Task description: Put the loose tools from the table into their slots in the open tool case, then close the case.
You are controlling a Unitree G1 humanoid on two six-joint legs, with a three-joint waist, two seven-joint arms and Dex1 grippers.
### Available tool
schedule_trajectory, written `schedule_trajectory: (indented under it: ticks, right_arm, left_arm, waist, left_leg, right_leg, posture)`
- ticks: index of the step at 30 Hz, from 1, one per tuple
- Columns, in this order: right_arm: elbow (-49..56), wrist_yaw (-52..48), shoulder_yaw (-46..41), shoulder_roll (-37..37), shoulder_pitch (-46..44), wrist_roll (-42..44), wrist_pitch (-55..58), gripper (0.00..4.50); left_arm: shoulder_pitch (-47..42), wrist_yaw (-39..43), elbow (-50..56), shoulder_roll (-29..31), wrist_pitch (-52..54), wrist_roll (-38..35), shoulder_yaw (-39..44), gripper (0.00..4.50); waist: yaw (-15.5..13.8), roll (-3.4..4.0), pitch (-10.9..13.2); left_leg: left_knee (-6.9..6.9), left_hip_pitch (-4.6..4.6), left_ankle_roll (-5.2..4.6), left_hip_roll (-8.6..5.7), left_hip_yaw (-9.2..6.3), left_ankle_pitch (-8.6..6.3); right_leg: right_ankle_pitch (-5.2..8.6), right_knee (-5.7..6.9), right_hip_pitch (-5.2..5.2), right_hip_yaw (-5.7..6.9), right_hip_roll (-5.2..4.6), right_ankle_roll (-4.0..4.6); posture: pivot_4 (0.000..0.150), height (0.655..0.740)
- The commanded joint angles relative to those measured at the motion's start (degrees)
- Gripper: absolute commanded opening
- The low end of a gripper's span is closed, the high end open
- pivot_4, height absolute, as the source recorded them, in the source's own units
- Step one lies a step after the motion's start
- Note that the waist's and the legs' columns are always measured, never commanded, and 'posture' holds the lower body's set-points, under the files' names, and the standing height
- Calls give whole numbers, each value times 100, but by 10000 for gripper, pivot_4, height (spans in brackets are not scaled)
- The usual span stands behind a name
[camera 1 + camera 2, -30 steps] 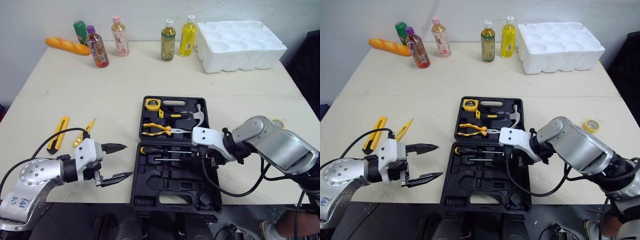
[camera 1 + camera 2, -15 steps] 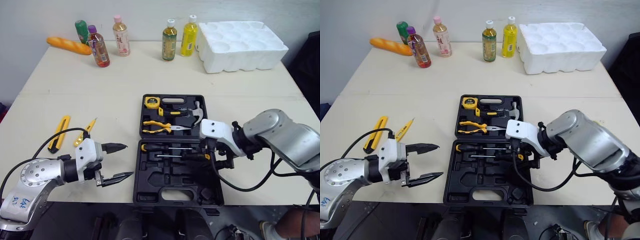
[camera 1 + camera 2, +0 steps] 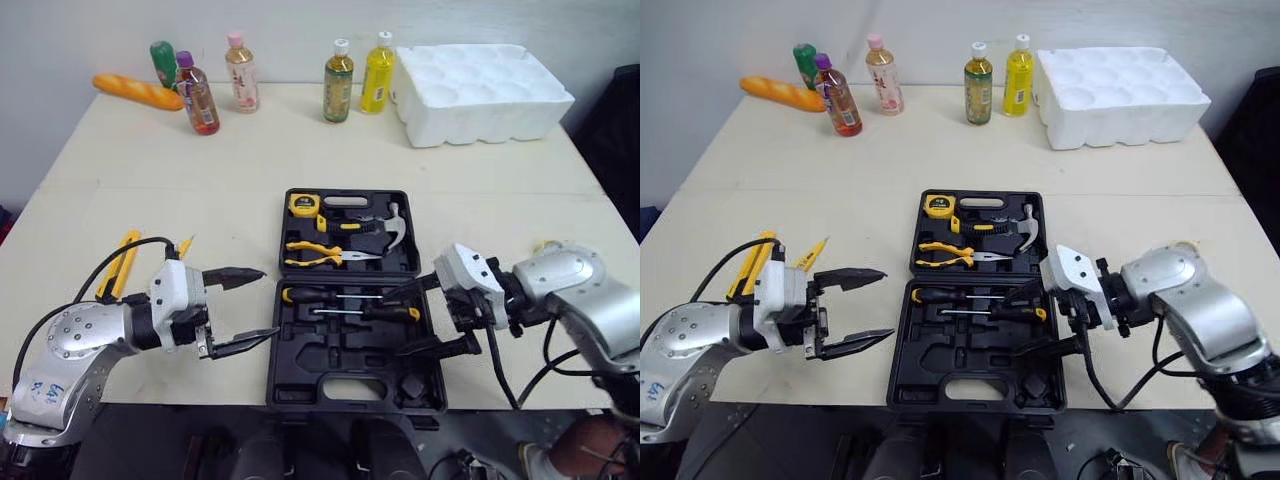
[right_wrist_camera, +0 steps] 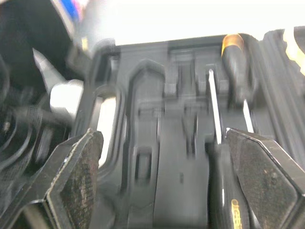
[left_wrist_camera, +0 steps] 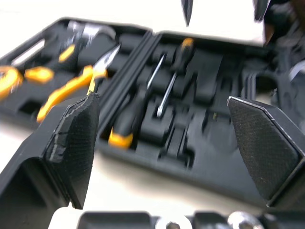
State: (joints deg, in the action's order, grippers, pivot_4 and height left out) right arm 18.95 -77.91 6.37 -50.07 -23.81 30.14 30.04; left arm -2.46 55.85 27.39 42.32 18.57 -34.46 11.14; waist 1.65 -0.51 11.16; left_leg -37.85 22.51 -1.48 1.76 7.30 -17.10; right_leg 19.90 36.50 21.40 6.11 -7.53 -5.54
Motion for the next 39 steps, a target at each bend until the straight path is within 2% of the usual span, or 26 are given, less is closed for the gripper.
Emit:
schedule_trajectory:
  ticks: [1, 3, 6, 10, 12, 13, 18, 20, 28, 34, 39]
  right_arm:
    - [-51, 233, -261, 274, 76, 23, -411, 42358]
    - [-92, 271, -195, 372, 132, -46, -565, 42358]
    - [-211, 405, -170, 668, 198, 34, -662, 33646]
    - [-615, 428, 56, 904, 119, -404, -1194, 15007]
    - [-777, 414, 98, 1002, 77, -522, -1398, 4028]
    - [-918, 424, 115, 1090, 40, -637, -1625, 336]
    - [-1672, 311, 304, 1252, -89, -1181, -2541, 336]
    - [-1805, 404, 285, 1371, -133, -1145, -2487, 336]
    - [-2550, 249, 615, 1446, -179, -1658, -3068, 336]
    - [-2956, 491, 763, 1476, -196, -1874, -2839, 336]
    - [-2874, 468, 998, 1397, -113, -2036, -2649, 336]
  left_arm:
    - [-174, -115, 302, -130, 179, -546, 129, 45000]
    - [-225, -62, 260, -50, 228, -512, 129, 45000]
    - [-118, 253, 69, 218, 132, -293, 89, 45000]
    - [-116, 350, -30, 280, 103, -306, 104, 45000]
    - [-135, 340, -71, 272, 95, -270, 94, 45000]
    - [-136, 334, -94, 262, 75, -242, 85, 45000]
    - [41, 397, -82, 289, -101, 45, -3, 45000]
    - [156, 495, -94, 372, -285, 302, -70, 45000]
    - [241, 405, -34, 347, -250, 284, -4, 45000]
    - [327, 315, -7, 362, -220, 280, 66, 45000]
    - [308, 273, -8, 360, -211, 270, 67, 45000]
  waist:
    - [0, -2, 1]
    - [-7, -2, 1]
    - [-4, -7, -1]
    - [-12, -7, -1]
    - [-12, -7, 0]
    - [-12, -7, 0]
    - [-6, -7, 0]
    - [-3, -7, 0]
    - [-3, -7, -1]
    - [1, -16, -7]
    - [10, -38, -26]
  left_leg:
    - [0, -1, 0, 2, -2, 0]
    - [-2, -1, 1, 3, -2, 1]
    - [-2, -2, 3, 3, -4, 2]
    - [-3, -1, 2, -1, -2, 1]
    - [-3, -1, 1, -1, -2, 1]
    - [-3, -1, 1, -1, -3, 1]
    - [-3, -2, 2, 0, 0, 1]
    - [-3, -2, 2, -1, 0, 1]
    - [-5, -3, 2, 0, 1, 1]
    - [-7, -15, 2, 2, 0, 2]
    - [-7, -43, 8, 5, -9, -2]
  right_leg:
    - [0, 1, -1, 1, 1, 0]
    - [0, 2, 0, 1, 1, 0]
    - [0, 2, -1, 3, 3, 0]
    - [0, 1, 0, 1, 2, 0]
    - [0, 0, 0, 1, 2, 0]
    - [0, 1, 0, 2, 2, 0]
    - [0, 4, 2, 1, 3, 0]
    - [0, 5, 2, 1, 3, 0]
    - [0, 8, 1, -1, 2, 0]
    - [0, 10, -9, -2, 1, 0]
    - [0, 7, -40, 2, -1, 1]
  posture:
    - [1500, 7400]
    - [1500, 7400]
    - [1500, 7400]
    - [1500, 7400]
    - [1500, 7400]
    - [1500, 7400]
    - [1500, 7400]
    - [1500, 7400]
    - [1500, 7400]
    - [1500, 7400]
    - [1500, 7400]
